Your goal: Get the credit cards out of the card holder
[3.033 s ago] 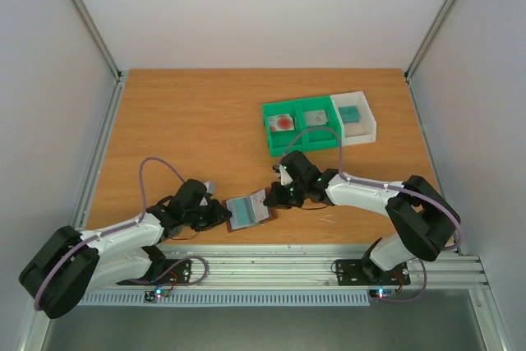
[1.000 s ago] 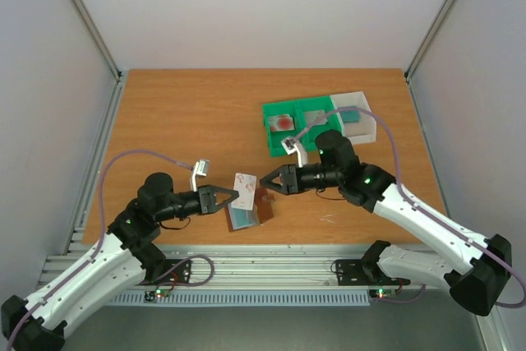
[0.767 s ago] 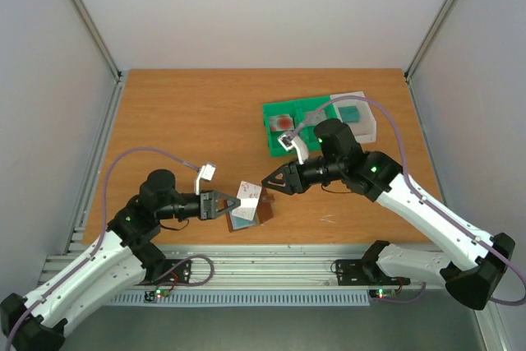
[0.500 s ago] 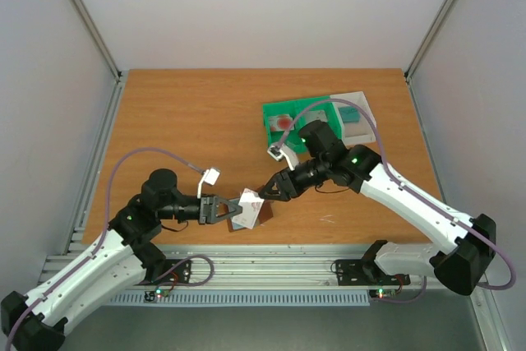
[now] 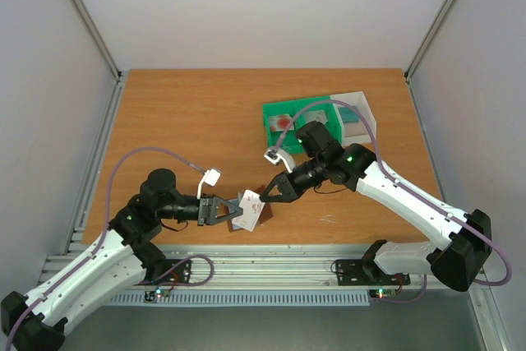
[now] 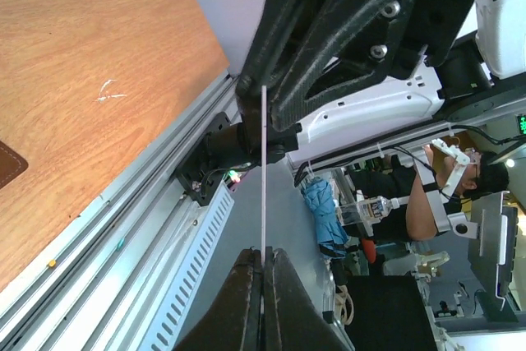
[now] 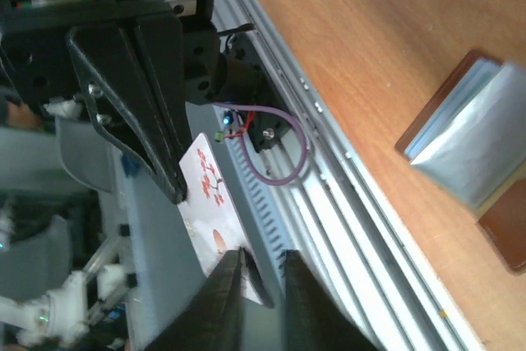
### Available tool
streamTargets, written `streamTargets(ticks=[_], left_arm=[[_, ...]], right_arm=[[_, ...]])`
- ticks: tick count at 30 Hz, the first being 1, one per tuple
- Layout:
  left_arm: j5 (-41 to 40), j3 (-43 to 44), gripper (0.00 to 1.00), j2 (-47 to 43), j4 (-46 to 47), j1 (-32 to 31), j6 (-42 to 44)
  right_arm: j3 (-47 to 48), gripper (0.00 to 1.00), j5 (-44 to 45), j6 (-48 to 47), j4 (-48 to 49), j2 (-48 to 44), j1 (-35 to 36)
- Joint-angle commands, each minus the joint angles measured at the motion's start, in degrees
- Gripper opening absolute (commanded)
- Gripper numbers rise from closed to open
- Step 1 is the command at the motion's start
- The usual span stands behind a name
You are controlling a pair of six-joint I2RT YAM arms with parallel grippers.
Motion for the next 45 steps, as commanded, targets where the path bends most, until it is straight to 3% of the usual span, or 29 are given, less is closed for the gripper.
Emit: streamTargets(ticks=[1, 4, 5, 6, 7, 9, 13, 18, 22, 25, 31, 37, 45], left_arm=[[0.27, 0.06, 0.00, -0.41, 1.33, -0.10, 0.71], [-3.97, 1.69, 0.05, -0.57, -5.15, -0.11, 3.15], [-6.17, 2.41, 0.13, -0.87, -7.74, -0.12, 4.42], [-9.82, 3.20, 0.37, -1.32, -10.16, -0.12, 5.09], [-13.21, 3.89, 0.52, -2.10, -12.94, -0.12, 5.86], [-19.05, 4.82, 0.67, -3.79, -16.62, -0.12, 6.73], [-27.79, 4.50, 0.83, -6.30, -19.00, -0.12, 5.23], [-30.18, 3.74, 0.97, -5.29, -20.63, -0.12, 4.82], [-32.84, 3.94, 0.99, -2.56, -22.67, -0.07, 5.56], [-34.32, 4.97, 0.99, -0.09, -24.96, -0.12, 6.95], [-35.06, 3.64, 0.99, 2.14, -24.52, -0.12, 7.46], [-34.98, 1.56, 0.99, 3.10, -21.48, -0.12, 6.17], [-35.98, 0.41, 0.99, 4.30, -19.51, -0.12, 5.02]], right_arm=[[-0.35, 0.03, -0.24, -0.41, 0.62, -0.29, 0.04], [-1.08, 0.01, 1.83, 1.05, 2.12, -1.85, 0.03], [-1.48, 0.01, 2.54, 2.14, 3.14, -2.66, 0.05], [-1.94, 0.01, 4.01, 3.38, 4.20, -3.79, -0.05], [-2.43, 0.01, 5.92, 4.49, 5.12, -4.74, -0.03], [-3.27, 0.01, 10.33, 6.60, 6.69, -6.21, -0.11], [-3.09, 0.01, 20.23, 9.83, 7.11, -7.47, -1.34], [-2.28, 0.01, 34.51, 11.46, 7.72, -8.54, -6.55], [-0.13, 0.01, 53.23, 7.78, 7.16, -6.12, -9.70], [2.48, 0.01, 56.73, 5.71, 8.40, -1.81, -14.61], [8.42, 0.01, 55.26, 2.62, 12.98, 8.72, -24.59], [14.07, 0.01, 43.27, 3.65, 17.48, 19.50, -33.56], [21.44, 0.01, 38.96, 2.69, 18.33, 31.09, -34.98]])
